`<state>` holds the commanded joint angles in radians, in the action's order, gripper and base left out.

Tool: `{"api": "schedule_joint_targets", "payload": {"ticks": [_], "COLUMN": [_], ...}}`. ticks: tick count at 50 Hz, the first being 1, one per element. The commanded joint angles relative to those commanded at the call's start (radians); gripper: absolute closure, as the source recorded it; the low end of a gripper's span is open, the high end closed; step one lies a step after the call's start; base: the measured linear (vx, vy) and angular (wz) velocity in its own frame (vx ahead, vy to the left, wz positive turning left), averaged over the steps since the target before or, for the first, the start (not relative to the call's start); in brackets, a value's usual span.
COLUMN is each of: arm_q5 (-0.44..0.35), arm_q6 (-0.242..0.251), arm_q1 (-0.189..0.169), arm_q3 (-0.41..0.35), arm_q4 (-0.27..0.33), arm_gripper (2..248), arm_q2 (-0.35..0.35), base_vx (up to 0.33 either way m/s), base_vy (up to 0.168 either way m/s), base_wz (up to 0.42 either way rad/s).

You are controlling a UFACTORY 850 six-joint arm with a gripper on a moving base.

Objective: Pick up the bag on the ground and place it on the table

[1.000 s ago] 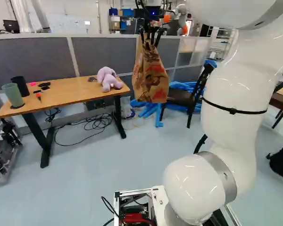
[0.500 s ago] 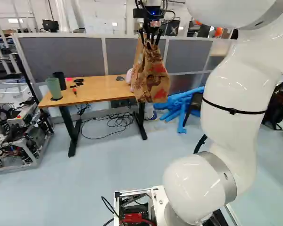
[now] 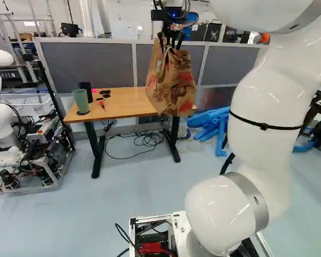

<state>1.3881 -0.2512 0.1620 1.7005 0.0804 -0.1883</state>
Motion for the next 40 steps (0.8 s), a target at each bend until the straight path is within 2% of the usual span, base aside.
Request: {"api": "schedule_joint_targets", "payload": {"ticks": [24, 40], "arm_q5": [0.000, 0.000], "arm_q6": [0.000, 0.000], "arm_q1": [0.000, 0.000], "arm_q3": [0.000, 0.000], "arm_q4": [0.000, 0.000], "arm_gripper": [229, 229], "arm_q2": [0.000, 0.000], "base_vx": [0.117, 0.182], "base_vy": [0.151, 0.029], "base_wz": [-0.013, -0.003]}}
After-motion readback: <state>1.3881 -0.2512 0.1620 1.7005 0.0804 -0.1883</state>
